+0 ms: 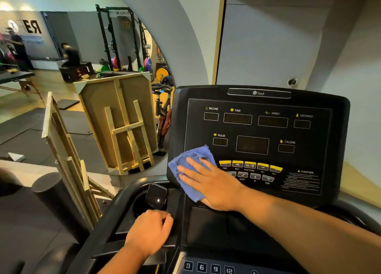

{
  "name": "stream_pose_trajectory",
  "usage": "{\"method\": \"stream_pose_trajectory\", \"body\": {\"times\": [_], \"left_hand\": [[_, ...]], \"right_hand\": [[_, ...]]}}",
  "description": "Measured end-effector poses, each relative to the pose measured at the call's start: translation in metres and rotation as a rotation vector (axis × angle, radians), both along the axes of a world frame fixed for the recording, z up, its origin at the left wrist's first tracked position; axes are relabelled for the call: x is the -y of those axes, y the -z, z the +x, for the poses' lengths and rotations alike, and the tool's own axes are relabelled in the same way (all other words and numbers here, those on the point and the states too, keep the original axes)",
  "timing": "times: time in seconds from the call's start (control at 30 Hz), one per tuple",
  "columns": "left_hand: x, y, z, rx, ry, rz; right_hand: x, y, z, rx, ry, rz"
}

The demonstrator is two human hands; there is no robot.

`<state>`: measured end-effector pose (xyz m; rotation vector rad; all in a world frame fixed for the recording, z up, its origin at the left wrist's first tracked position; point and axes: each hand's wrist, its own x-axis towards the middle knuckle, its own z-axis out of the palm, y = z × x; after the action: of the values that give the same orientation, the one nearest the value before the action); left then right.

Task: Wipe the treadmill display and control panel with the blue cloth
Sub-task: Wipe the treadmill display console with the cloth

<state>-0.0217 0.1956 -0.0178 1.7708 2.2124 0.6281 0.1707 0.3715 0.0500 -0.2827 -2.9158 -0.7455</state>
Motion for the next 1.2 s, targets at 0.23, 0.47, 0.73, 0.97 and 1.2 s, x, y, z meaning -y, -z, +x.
{"method": "stream_pose_trajectory", "body": {"times": [0.23, 0.47, 0.73, 0.97, 1.2], "left_hand": [[0.002, -0.004, 0.001, -0.014, -0.031, 0.024], [0.001, -0.001, -0.002, 0.003, -0.019, 0.021], [0.0, 0.003, -0.002, -0.008, -0.009, -0.011], [0.002, -0.003, 0.001, -0.01, -0.001, -0.02], [0.003, -0.01, 0.003, 0.01, -0.004, -0.041]], "right_hand": [[-0.05, -0.059, 0.025, 0.023, 0.037, 0.083], [-0.074, -0.124, -0.008, -0.46, 0.436, 0.064], [-0.03, -0.044, 0.004, -0.263, 0.237, 0.105], [-0.023, -0.01, 0.073, 0.058, 0.037, 0.037], [-0.07, -0.092, 0.074, 0.004, 0.13, 0.104]]}}
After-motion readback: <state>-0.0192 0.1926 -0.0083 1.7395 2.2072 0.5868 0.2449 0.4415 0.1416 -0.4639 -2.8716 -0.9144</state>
